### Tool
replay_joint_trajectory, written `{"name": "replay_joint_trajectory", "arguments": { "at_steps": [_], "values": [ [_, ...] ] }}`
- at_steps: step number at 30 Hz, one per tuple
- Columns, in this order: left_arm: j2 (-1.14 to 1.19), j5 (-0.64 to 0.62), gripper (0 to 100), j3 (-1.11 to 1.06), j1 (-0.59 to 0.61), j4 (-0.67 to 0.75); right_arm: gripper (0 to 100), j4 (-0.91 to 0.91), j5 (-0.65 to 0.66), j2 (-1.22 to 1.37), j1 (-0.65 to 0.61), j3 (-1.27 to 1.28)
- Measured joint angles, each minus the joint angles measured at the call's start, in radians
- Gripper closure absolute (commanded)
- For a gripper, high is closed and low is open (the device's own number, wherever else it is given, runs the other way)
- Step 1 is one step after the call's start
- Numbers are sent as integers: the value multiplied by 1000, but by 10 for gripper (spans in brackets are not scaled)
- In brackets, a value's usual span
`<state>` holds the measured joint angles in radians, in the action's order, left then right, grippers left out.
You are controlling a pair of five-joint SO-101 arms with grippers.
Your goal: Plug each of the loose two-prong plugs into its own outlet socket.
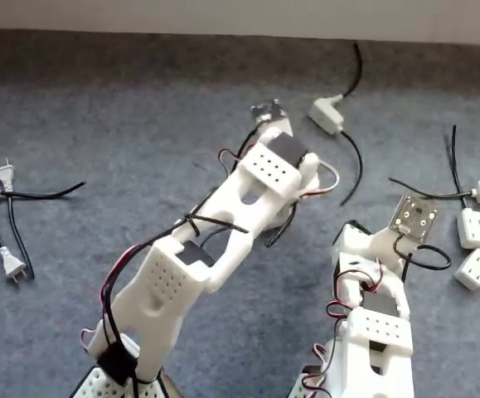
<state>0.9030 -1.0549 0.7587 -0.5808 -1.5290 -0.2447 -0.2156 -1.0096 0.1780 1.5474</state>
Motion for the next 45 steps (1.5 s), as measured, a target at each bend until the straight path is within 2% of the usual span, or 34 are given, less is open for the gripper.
{"name": "replay_joint_trajectory", "arguments": {
  "at_steps": [6,23,27,30,33,39,45],
  "values": [
    [5,110,992,-2,9,-163,991,0,0,0,0,0],
    [2,141,989,-69,23,-155,991,0,0,0,0,0],
    [2,147,911,-71,23,-155,991,0,0,0,0,0],
    [2,229,798,-72,25,-157,991,0,0,0,0,0],
    [3,324,726,-71,35,-180,991,0,0,0,0,0],
    [-8,466,704,-40,37,-209,991,2,0,0,0,0],
    [-123,595,704,-55,43,-213,991,40,0,0,0,0]
  ]
}}
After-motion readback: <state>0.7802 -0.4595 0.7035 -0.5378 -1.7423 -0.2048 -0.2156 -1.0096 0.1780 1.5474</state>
